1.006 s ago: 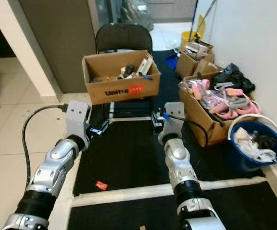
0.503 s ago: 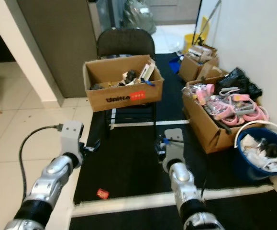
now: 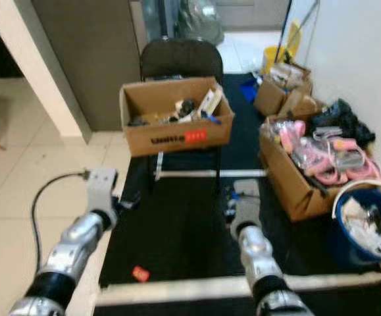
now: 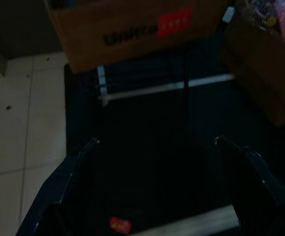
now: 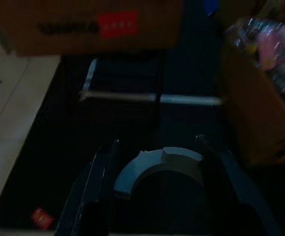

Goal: Picking trash to rubbish bin

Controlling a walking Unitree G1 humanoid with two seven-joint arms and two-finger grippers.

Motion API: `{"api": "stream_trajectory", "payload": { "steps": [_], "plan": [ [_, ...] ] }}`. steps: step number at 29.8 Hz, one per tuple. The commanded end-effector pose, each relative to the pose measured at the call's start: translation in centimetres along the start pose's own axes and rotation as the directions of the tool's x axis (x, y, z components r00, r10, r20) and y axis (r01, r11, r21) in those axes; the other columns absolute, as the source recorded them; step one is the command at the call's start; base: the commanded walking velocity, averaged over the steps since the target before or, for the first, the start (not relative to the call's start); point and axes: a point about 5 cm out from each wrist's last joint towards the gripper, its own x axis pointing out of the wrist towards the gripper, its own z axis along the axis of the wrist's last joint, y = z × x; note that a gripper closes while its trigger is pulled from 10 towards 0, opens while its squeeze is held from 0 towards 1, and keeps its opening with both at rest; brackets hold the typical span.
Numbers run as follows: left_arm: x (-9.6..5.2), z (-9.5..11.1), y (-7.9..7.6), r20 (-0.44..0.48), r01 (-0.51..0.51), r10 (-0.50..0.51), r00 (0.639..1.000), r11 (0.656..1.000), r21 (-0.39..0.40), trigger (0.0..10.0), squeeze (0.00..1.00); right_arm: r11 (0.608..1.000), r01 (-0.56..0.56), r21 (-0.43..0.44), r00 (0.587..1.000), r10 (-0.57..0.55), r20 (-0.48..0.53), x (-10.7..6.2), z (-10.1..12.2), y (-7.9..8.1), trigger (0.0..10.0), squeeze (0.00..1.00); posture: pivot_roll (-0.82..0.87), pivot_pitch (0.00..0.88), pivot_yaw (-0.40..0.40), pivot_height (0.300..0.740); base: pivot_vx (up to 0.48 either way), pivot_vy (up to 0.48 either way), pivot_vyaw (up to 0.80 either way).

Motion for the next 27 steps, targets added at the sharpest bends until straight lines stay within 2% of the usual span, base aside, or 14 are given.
{"api": "stream_trajectory", "payload": {
  "steps": [1, 19, 25, 27],
  "plan": [
    [-0.13, -0.59, 0.48, -0.02, -0.016, 0.016, 1.0, 1.0, 0.013, 10.0, 0.0, 1.0, -0.015, 0.012, 1.0, 0.015, -0.027, -0.26, -0.82, 0.77, 10.0, 0.0, 0.01, 0.103, 0.036, 0.74, 0.33, 0.0, 0.0],
    [-0.07, -0.38, 0.6, -0.008, -0.013, 0.013, 1.0, 1.0, 0.022, 10.0, 0.0, 0.999, -0.001, 0.035, 0.999, 0.002, -0.042, -0.4, -1.29, 0.67, 10.0, 0.0, 0.01, 0.108, 0.036, 0.74, 0.358, 0.0, 0.0],
    [-0.08, -0.41, 0.59, -0.009, -0.01, 0.01, 1.0, 1.0, 0.024, 10.0, 0.0, 0.999, -0.002, 0.04, 0.999, 0.004, -0.045, -0.46, -1.4, 0.61, 10.0, 0.0, 0.01, 0.109, 0.036, 0.74, 0.36, 0.0, -0.8],
    [-0.08, -0.43, 0.57, -0.009, -0.008, 0.009, 1.0, 1.0, 0.025, 10.0, 0.0, 0.999, 0.0, 0.035, 0.999, 0.002, -0.044, -0.48, -1.43, 0.54, 10.0, 0.0, 0.01, 0.11, 0.036, 0.74, 0.364, 0.0, 0.0]
  ]
}}
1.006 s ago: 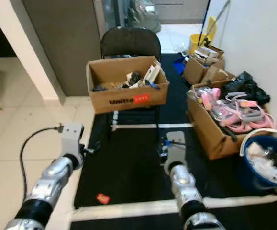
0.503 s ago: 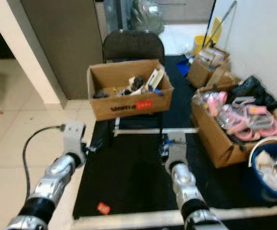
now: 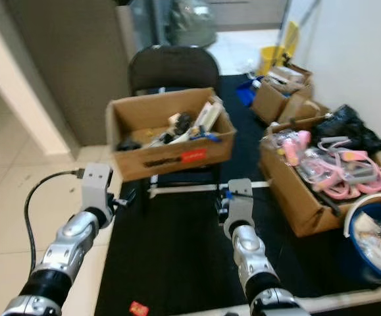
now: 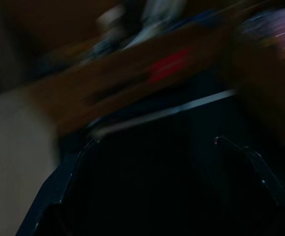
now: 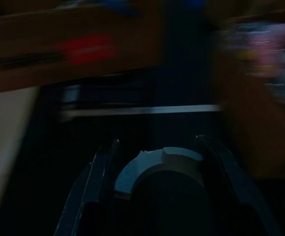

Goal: Picking trash to rubbish bin

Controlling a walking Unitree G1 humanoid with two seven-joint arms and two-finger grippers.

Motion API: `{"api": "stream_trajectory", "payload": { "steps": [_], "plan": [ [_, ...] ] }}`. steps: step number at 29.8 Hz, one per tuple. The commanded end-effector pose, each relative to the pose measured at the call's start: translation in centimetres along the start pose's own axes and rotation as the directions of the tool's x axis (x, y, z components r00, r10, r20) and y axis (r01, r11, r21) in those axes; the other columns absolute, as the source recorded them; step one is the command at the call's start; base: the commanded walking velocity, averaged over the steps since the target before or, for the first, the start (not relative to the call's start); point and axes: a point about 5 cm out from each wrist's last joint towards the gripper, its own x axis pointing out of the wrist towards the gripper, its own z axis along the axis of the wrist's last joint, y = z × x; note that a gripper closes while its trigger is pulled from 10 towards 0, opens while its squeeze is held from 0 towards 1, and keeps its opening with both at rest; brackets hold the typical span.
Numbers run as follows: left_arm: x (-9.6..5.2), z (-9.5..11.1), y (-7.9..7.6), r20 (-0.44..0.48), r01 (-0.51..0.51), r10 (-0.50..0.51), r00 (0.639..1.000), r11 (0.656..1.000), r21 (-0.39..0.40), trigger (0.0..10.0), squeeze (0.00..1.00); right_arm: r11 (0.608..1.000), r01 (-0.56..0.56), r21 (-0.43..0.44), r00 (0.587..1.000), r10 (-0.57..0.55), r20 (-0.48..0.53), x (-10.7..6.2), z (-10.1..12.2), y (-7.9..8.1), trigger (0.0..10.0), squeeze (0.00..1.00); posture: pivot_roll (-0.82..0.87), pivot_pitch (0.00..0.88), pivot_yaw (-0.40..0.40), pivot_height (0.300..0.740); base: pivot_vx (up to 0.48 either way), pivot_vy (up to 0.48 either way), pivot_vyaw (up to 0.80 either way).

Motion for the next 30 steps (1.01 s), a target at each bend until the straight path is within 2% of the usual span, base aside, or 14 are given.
{"api": "stream_trajectory", "payload": {
  "steps": [1, 22, 24, 30],
  "plan": [
    [-0.31, -0.89, 0.34, -0.03, -0.008, 0.008, 1.0, 1.0, 0.011, 10.0, 0.0, 1.0, 0.005, 0.013, 1.0, -0.005, -0.006, -0.14, -0.33, 0.07, 10.0, 0.0, 0.01, 0.111, 0.036, 0.74, 0.36, 0.0, 0.0],
    [-0.38, -1.09, 0.49, -0.036, -0.009, 0.01, 0.999, 1.0, 0.016, 10.0, 0.0, 1.0, -0.001, 0.016, 1.0, 0.001, -0.003, -0.04, -0.22, 0.33, 10.0, 0.0, 0.02, 0.11, 0.036, 0.74, 0.362, 0.0, 0.0],
    [-0.37, -1.07, 0.51, -0.035, -0.01, 0.01, 0.999, 1.0, 0.017, 10.0, 0.0, 1.0, -0.01, -0.019, 1.0, 0.01, 0.001, 0.01, -0.1, 0.37, 10.0, 0.0, 0.02, 0.105, 0.035, 0.74, 0.36, 0.0, 0.0],
    [-0.39, -1.08, 0.54, -0.034, -0.011, 0.011, 0.999, 1.0, 0.017, 10.0, 0.0, 0.999, -0.022, -0.031, 1.0, 0.023, 0.016, 0.12, 0.21, 0.49, 10.0, 0.0, 0.02, 0.098, 0.034, 0.74, 0.362, 0.0, 0.22]
  ]
}}
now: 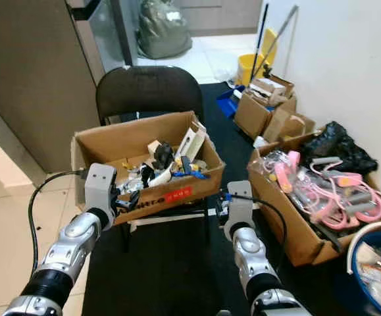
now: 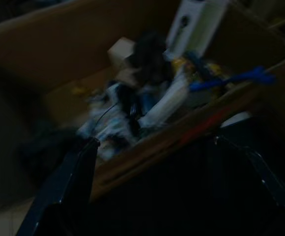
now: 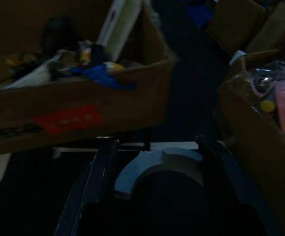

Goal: Picking trash to rubbish bin

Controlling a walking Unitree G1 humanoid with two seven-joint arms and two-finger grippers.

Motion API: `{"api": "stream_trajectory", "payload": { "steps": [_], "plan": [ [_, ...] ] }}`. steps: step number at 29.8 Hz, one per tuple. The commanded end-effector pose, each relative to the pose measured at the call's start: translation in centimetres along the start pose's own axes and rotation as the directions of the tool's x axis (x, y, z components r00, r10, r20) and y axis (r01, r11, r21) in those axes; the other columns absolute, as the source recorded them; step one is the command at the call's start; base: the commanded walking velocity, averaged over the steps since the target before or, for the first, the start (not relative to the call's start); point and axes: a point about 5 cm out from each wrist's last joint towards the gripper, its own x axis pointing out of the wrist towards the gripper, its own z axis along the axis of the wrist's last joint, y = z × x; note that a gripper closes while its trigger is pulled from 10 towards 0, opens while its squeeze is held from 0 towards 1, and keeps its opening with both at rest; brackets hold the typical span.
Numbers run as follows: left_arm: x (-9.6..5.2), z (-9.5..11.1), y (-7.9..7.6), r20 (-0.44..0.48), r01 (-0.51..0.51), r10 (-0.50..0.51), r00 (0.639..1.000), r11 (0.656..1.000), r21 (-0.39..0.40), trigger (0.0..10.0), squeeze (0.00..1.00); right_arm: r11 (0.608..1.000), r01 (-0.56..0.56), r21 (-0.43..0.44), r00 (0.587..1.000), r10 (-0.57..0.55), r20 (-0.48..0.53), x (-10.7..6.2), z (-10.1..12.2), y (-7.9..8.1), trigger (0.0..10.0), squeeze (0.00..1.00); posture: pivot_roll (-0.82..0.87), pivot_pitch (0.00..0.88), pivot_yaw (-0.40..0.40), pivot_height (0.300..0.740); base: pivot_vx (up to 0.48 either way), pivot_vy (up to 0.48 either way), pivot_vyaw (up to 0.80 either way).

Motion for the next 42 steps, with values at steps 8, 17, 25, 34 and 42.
{"api": "stream_trajectory", "payload": {
  "steps": [8, 17, 25, 34, 42],
  "plan": [
    [-0.1, -0.3, 0.4, -0.01, -0.006, 0.006, 1.0, 1.0, 0.017, 10.0, 0.0, 0.998, 0.025, 0.058, 0.999, -0.027, 0.027, 0.3, 0.6, -0.1, 10.0, 0.0, 0.03, 0.079, 0.034, 0.74, 0.361, 0.0, 0.3],
    [0.0, 0.1, 0.5, -0.002, -0.008, 0.008, 1.0, 1.0, 0.023, 10.0, 0.0, 0.996, -0.04, 0.075, 0.994, 0.032, 0.109, 1.1, 2.9, 0.7, 10.0, 0.0, 0.03, 0.071, 0.038, 0.74, 0.36, 0.0, 0.0],
    [0.0, 0.6, 0.1, 0.038, 0.001, -0.003, 0.999, 0.999, 0.033, 10.0, 0.0, 0.991, -0.121, 0.053, 0.98, 0.111, 0.166, 1.5, 4.5, 1.8, 10.0, 0.0, 0.03, 0.073, 0.039, 0.74, 0.261, 0.0, 0.0],
    [-0.3, 1.6, -0.4, 0.061, 0.068, -0.078, 0.995, 0.986, 0.149, 10.0, 0.0, 0.98, -0.192, 0.042, 0.964, 0.181, 0.196, 1.6, 5.3, 2.1, 10.0, 0.0, 0.03, 0.074, 0.037, 0.74, 0.0, 0.0, 0.0],
    [-1.5, 1.2, -2.0, -0.01, 0.356, -0.364, 0.931, 0.905, 0.232, 10.0, 0.0, 0.962, -0.273, 0.008, 0.945, 0.267, 0.189, 1.6, 5.5, 2.9, 10.0, 0.0, 0.03, 0.075, 0.039, 0.74, 0.0, 0.0, 0.0]
  ]
}}
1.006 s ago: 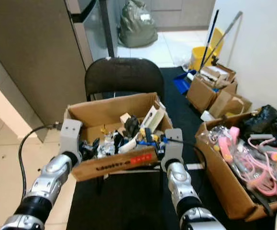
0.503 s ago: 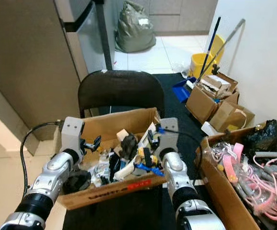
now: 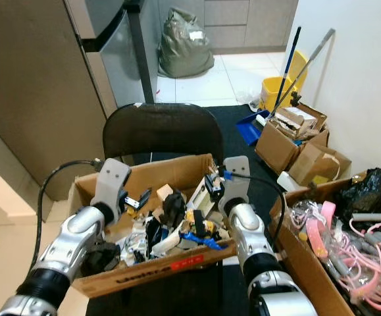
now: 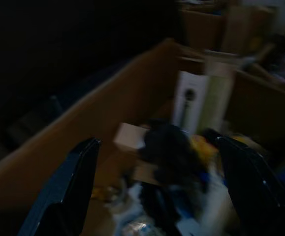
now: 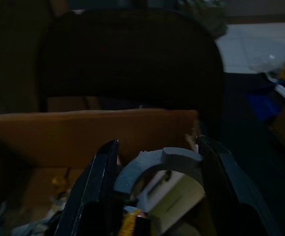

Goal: Picking trash to rubbish bin

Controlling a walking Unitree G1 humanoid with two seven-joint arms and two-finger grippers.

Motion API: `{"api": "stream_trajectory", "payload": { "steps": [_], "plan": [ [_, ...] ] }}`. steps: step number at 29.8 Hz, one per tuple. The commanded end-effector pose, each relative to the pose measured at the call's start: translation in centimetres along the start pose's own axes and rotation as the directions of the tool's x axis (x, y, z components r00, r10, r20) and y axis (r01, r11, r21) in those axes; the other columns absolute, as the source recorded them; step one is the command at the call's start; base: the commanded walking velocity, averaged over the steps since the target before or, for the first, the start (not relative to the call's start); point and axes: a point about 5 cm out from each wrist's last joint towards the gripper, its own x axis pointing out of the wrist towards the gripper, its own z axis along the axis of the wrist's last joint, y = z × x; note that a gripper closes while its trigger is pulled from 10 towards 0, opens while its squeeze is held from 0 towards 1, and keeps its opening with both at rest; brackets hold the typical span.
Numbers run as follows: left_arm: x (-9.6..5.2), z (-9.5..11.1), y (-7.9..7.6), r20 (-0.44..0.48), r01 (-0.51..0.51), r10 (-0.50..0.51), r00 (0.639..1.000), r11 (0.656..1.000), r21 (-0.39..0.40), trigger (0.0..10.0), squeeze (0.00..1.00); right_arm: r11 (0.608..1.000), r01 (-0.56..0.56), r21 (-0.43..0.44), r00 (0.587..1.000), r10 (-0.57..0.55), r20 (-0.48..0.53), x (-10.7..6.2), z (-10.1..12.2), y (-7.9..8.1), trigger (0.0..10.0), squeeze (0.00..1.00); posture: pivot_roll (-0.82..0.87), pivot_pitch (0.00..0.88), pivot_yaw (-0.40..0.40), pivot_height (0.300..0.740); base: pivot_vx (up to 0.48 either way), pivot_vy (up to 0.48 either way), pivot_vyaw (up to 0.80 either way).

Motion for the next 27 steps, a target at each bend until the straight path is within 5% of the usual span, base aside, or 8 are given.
{"api": "stream_trajectory", "payload": {
  "steps": [1, 7, 17, 18, 19, 25, 26, 27],
  "plan": [
    [-0.3, -0.1, -0.4, -0.016, 0.076, -0.076, 0.997, 0.997, 0.009, 10.0, 0.0, 0.999, -0.043, -0.003, 0.999, 0.043, -0.015, 0.1, -0.1, 0.7, 10.0, 0.0, 0.03, 0.075, 0.039, 0.74, 0.0, 0.0, 0.0],
    [-2.4, -0.6, -1.9, -0.111, 0.357, -0.349, 0.931, 0.932, 0.066, 10.0, 0.0, 0.971, -0.233, -0.046, 0.971, 0.23, -0.062, 0.5, -0.4, 3.2, 10.0, 0.0, 0.04, 0.076, 0.042, 0.74, 0.0, 0.0, 0.0],
    [-3.4, -0.3, -2.0, -0.127, 0.401, -0.394, 0.91, 0.916, 0.03, 10.0, 0.0, 0.921, -0.388, 0.02, 0.918, 0.388, -0.084, 0.5, -0.9, 6.0, 10.0, 0.0, 0.05, 0.083, 0.034, 0.74, 0.0, 0.0, 0.0],
    [-3.5, -0.3, -2.0, -0.134, 0.405, -0.398, 0.907, 0.914, 0.028, 10.0, 0.0, 0.916, -0.399, 0.043, 0.913, 0.401, -0.079, 0.4, -0.9, 6.1, 10.0, 0.07, 0.05, 0.084, 0.034, 0.74, 0.0, 0.0, 0.0],
    [-3.5, -0.3, -2.0, -0.14, 0.407, -0.399, 0.906, 0.913, 0.029, 10.0, 0.0, 0.911, -0.408, 0.067, 0.908, 0.412, -0.074, 0.4, -0.9, 6.2, 10.0, 1.0, 0.05, 0.084, 0.034, 0.74, 0.0, 0.0, 0.0],
    [-3.5, -0.1, -2.1, -0.145, 0.41, -0.402, 0.904, 0.912, 0.024, 10.0, 0.0, 0.93, -0.36, 0.08, 0.93, 0.364, -0.043, 0.7, -0.3, 5.7, 10.0, 0.87, 0.05, 0.082, 0.035, 0.74, 0.0, 0.0, 0.0],
    [-3.5, -0.1, -2.1, -0.146, 0.41, -0.402, 0.904, 0.912, 0.026, 10.0, 0.0, 0.934, -0.346, 0.085, 0.936, 0.35, -0.04, 0.8, -0.3, 5.6, 10.0, 0.0, 0.05, 0.08, 0.036, 0.74, 0.0, 0.0, 0.0],
    [-3.5, -0.1, -2.1, -0.148, 0.41, -0.402, 0.904, 0.912, 0.026, 10.0, 0.0, 0.94, -0.329, 0.085, 0.942, 0.334, -0.046, 0.8, -0.3, 5.3, 10.0, 0.0, 0.05, 0.079, 0.037, 0.74, 0.0, 0.0, 0.0]
  ]
}}
